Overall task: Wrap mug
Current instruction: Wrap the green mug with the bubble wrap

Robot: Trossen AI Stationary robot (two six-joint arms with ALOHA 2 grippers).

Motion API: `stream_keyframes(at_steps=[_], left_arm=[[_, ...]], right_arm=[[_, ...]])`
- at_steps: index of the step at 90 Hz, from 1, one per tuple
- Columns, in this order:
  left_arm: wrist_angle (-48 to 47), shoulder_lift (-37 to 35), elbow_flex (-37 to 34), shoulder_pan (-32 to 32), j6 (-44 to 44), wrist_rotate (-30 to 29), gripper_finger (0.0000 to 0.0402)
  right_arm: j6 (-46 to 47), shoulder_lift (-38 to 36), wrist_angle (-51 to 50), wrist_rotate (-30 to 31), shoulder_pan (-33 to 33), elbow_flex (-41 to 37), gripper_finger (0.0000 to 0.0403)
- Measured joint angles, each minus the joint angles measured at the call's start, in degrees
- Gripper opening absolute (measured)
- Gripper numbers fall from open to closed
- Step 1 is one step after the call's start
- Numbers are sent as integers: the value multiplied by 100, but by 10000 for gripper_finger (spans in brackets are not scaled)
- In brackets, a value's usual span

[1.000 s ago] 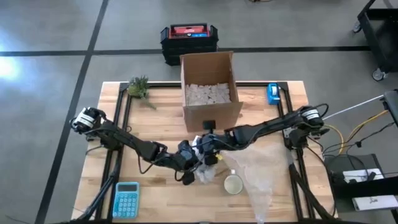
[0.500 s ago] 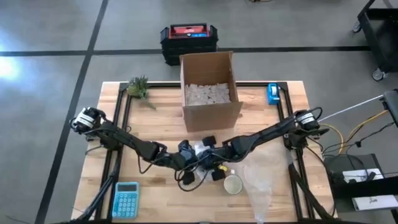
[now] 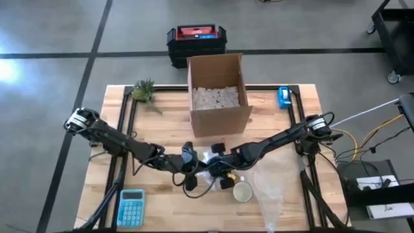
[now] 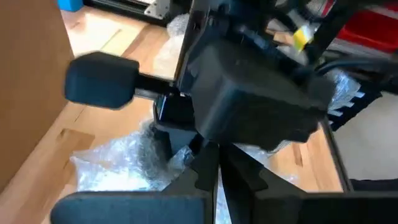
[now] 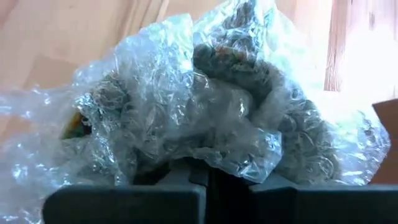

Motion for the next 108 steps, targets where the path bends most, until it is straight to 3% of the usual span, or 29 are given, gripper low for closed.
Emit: stream_keyframes(at_steps=[29, 54, 65, 108], left_arm=[[420, 979, 51, 143, 21, 14, 1], [371, 893, 42, 149, 90, 68, 1], [402, 864, 33, 151, 127, 70, 1], [455, 498, 22, 116, 136, 228, 1]], right_arm=[[7, -104, -116, 17, 8, 4, 2], [-57, -919, -627, 21, -13, 0, 2], [-53, -1016, -225, 22, -79, 6, 2], [328, 21, 67, -249, -87, -186, 2]])
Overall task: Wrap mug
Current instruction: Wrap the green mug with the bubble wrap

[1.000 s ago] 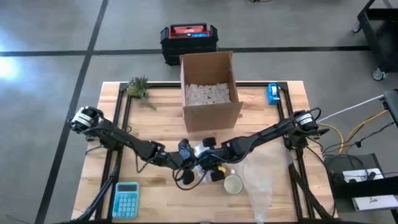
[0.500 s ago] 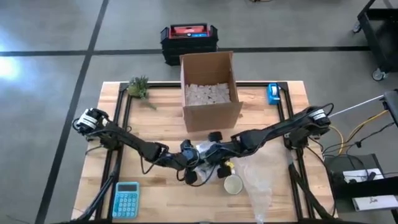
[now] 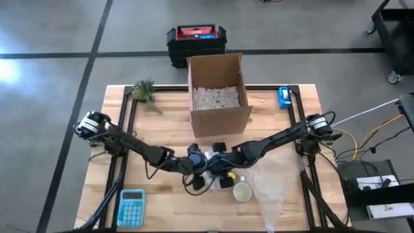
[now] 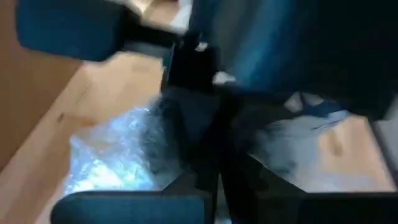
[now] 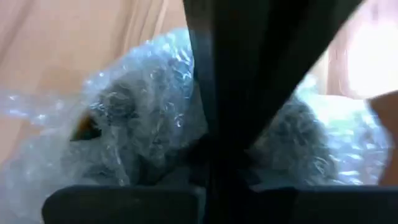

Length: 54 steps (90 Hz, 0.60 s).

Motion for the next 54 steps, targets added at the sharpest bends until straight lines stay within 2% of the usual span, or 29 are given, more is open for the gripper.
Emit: stream_keyframes(at_steps=[14, 39, 46, 54], left_arm=[[-39, -200, 0, -6, 104, -11, 1], [-344, -84, -55, -9, 10, -12, 1], [-337, -84, -55, -9, -3, -20, 1], [-335, -84, -55, -9, -3, -20, 1]], right_arm=[[-20, -22, -87, -57, -28, 116, 2], [-87, -403, -1023, -95, -26, 843, 2], [-60, -420, -1319, -332, -26, 955, 2], [-17, -409, -1173, -814, -26, 992, 2]])
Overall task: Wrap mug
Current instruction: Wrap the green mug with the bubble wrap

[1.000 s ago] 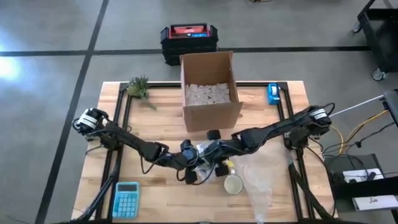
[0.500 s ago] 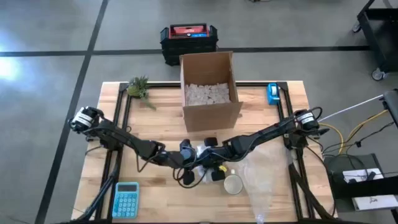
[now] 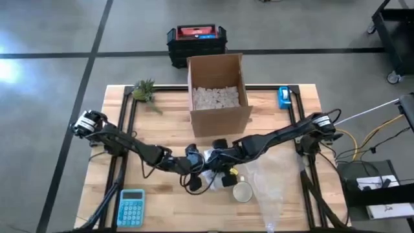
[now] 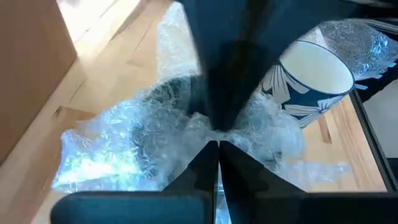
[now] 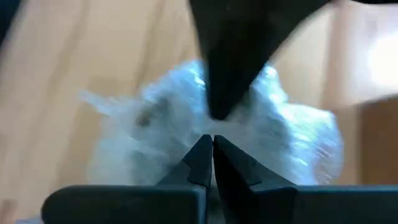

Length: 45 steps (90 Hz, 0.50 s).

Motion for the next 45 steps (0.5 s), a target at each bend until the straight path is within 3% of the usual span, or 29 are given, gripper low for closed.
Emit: stream_keyframes(at_steps=[7, 18, 45], left_arm=[[32, 0, 0, 0, 0, -2, 1], [47, 0, -2, -2, -17, -4, 1], [-12, 0, 0, 9, -45, -83, 1]], right_arm=[[3, 23, 241, -370, 1, -14, 2], [85, 257, 674, -412, 14, -78, 2], [-6, 796, 311, 251, -59, -58, 2]])
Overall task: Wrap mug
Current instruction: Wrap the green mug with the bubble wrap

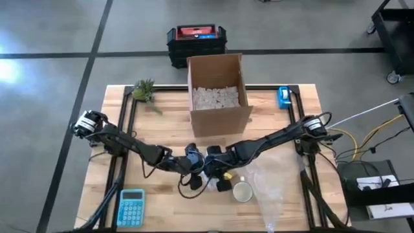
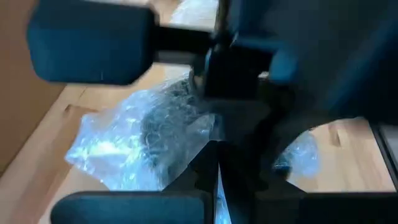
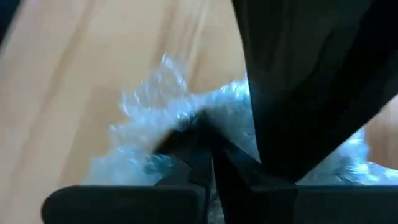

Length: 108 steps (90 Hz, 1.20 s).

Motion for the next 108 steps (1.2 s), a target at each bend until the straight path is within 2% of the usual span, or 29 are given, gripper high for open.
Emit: stream_keyframes(at_steps=[28, 58, 73, 83, 108], left_arm=[[14, -11, 11, -9, -3, 76, 1], [-4, -11, 5, -11, -3, 76, 1], [-10, -13, 11, -11, -3, 85, 1], [-14, -13, 11, -11, -3, 89, 1], [-30, -13, 11, -11, -3, 94, 1]], right_arm=[[16, 105, -59, -71, -13, -17, 2], [-43, -744, -440, -57, -1, 100, 2], [3, -819, -461, 542, -88, 90, 2], [16, -652, -366, 599, -96, 10, 2], [170, 150, -352, 164, -89, -103, 2]])
